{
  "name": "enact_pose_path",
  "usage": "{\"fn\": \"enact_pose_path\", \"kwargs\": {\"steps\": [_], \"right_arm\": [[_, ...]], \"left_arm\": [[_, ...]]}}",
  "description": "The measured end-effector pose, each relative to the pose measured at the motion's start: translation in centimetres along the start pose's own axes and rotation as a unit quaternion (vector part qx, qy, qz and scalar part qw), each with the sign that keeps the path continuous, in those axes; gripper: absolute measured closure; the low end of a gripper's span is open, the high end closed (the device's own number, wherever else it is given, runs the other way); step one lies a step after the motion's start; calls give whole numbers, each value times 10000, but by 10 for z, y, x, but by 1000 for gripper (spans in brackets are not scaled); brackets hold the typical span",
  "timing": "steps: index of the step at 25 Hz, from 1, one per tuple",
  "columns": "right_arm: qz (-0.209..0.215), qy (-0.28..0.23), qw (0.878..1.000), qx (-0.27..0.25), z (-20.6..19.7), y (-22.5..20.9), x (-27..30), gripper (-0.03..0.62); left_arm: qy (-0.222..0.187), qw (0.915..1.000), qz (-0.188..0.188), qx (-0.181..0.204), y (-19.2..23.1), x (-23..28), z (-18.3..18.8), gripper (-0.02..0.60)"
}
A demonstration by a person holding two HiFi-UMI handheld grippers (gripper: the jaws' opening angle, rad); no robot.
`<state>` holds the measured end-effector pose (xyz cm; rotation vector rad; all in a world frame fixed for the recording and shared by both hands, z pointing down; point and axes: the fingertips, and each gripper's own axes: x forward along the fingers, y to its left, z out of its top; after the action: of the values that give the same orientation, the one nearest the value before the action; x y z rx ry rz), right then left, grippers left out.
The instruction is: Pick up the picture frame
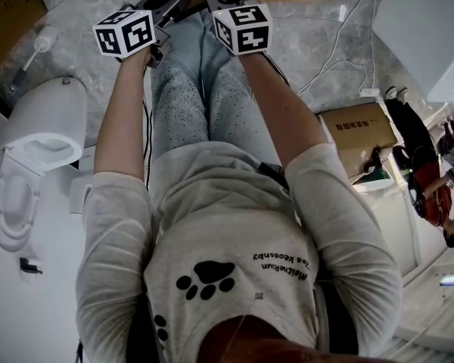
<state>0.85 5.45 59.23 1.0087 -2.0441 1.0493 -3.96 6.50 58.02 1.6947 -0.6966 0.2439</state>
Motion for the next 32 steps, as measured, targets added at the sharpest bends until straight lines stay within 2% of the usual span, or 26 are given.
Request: {"fn": "enact_pose_path", "kwargs": {"steps": [8,15,19,22,26,32], "right_arm": [[9,21,10000,-1,0,0,1,517],[-139,67,9998,-153,4,1,-4,511],[-227,-24,9996,-176,13,-1,-15,487],[-248,-108,9993,-241,25,1,-26,487],[-279,-211,9989,-323,42,5,-50,488],[-458,-491,9969,-411,74,4,-86,507]], "left_arm": [[-131,9998,80,-119,-5,1,4,543],[-192,9992,320,-107,-13,-1,7,563],[11,9981,588,182,-23,2,3,566],[76,9966,779,262,-27,0,2,566],[8,9940,1011,409,-39,-7,9,566],[-250,9877,1281,859,-71,-21,43,566]]}}
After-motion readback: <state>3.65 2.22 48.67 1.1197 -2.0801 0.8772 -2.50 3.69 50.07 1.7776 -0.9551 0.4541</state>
